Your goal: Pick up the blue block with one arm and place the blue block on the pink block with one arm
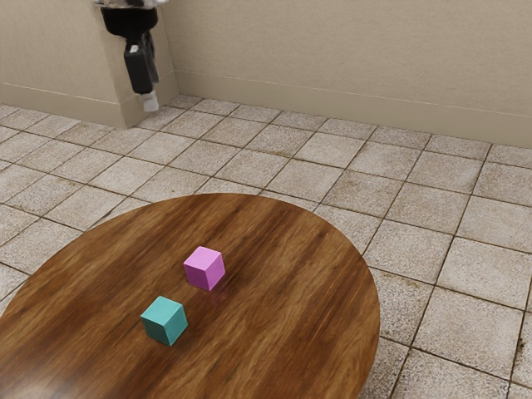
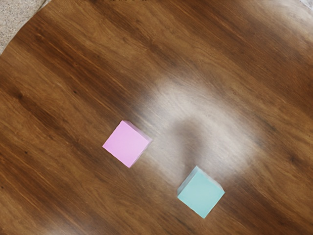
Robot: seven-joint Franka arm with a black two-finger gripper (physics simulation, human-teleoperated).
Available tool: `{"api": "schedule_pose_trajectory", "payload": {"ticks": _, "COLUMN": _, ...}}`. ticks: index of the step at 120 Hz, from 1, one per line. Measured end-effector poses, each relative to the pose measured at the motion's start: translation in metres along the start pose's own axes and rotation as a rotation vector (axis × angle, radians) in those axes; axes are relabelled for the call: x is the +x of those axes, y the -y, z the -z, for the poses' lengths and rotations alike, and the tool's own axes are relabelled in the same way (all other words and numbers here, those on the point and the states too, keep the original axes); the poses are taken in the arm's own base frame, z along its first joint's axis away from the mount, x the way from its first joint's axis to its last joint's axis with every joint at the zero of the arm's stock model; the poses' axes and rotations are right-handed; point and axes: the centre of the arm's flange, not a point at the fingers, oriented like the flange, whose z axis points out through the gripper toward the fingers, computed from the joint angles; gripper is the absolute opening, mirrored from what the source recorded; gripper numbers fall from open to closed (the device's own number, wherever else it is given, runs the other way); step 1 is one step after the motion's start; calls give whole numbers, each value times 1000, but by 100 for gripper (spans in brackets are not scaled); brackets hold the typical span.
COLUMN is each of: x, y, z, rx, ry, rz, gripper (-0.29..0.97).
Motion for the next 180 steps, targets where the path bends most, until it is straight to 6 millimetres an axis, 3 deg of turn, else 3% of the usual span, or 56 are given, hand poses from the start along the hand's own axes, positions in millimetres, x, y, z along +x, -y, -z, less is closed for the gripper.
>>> {"api": "schedule_pose_trajectory", "payload": {"ticks": 20, "x": 35, "y": -36, "z": -2, "rx": -12, "ry": 5, "rz": -120, "gripper": 68}}
{"api": "schedule_pose_trajectory", "payload": {"ticks": 31, "x": 31, "y": -64, "z": -19, "rx": -38, "ry": 51, "rz": -159, "gripper": 68}}
{"api": "schedule_pose_trajectory", "payload": {"ticks": 36, "x": 13, "y": -61, "z": -54, "rx": -80, "ry": 99, "rz": -149, "gripper": 68}}
{"api": "schedule_pose_trajectory", "payload": {"ticks": 44, "x": -52, "y": -21, "z": -133, "rx": -195, "ry": 125, "rz": -67, "gripper": 68}}
{"api": "schedule_pose_trajectory", "payload": {"ticks": 53, "x": -82, "y": -8, "z": -165, "rx": -215, "ry": 95, "rz": -82, "gripper": 68}}
{"api": "schedule_pose_trajectory", "payload": {"ticks": 58, "x": -92, "y": -17, "z": -171, "rx": -214, "ry": 84, "rz": -113, "gripper": 68}}
{"api": "schedule_pose_trajectory", "payload": {"ticks": 66, "x": -107, "y": -50, "z": -188, "rx": -202, "ry": 92, "rz": -189, "gripper": 68}}
{"api": "schedule_pose_trajectory", "payload": {"ticks": 76, "x": -121, "y": -81, "z": -246, "rx": -195, "ry": 116, "rz": -284, "gripper": 68}}
{"api": "schedule_pose_trajectory", "payload": {"ticks": 84, "x": -126, "y": -86, "z": -278, "rx": -163, "ry": 100, "rz": -336, "gripper": 68}}
{"api": "schedule_pose_trajectory", "payload": {"ticks": 113, "x": -105, "y": -69, "z": -314, "rx": -26, "ry": 12, "rz": -491, "gripper": 68}}
{"api": "schedule_pose_trajectory", "payload": {"ticks": 123, "x": -100, "y": -60, "z": -340, "rx": -47, "ry": 5, "rz": -515, "gripper": 68}}
{"api": "schedule_pose_trajectory", "payload": {"ticks": 138, "x": -96, "y": -55, "z": -358, "rx": -63, "ry": -32, "rz": -525, "gripper": 68}}
{"api": "schedule_pose_trajectory", "payload": {"ticks": 152, "x": -96, "y": -53, "z": -387, "rx": -113, "ry": -48, "rz": -520, "gripper": 68}}
{"api": "schedule_pose_trajectory", "payload": {"ticks": 180, "x": -104, "y": -45, "z": -426, "rx": -161, "ry": -68, "rz": -506, "gripper": 68}}
